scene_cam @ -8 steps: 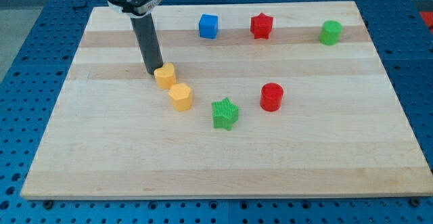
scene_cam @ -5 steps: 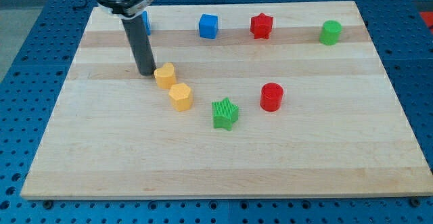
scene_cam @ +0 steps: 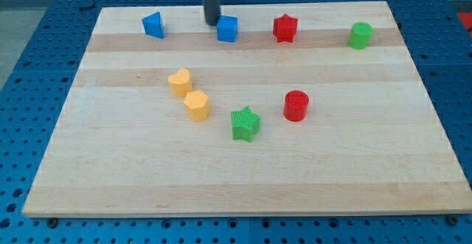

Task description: Push the blue cube above the yellow heart

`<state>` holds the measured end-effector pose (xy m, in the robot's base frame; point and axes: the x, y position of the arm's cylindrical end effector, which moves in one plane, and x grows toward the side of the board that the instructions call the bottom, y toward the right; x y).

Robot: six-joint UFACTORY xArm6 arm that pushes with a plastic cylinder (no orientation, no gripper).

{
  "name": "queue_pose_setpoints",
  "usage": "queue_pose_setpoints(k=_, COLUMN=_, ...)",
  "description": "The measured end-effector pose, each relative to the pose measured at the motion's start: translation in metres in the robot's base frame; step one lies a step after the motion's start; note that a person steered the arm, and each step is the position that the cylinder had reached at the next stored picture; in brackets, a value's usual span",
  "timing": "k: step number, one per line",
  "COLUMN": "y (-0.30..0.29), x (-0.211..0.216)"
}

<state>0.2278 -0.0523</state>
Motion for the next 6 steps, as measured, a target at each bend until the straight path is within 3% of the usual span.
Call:
queue_pose_setpoints(k=1, y=0.026, x=-0.009)
queue_pose_setpoints(k=3, y=0.012, x=0.004)
queue_pose_setpoints(k=6, y=0.018, x=0.046)
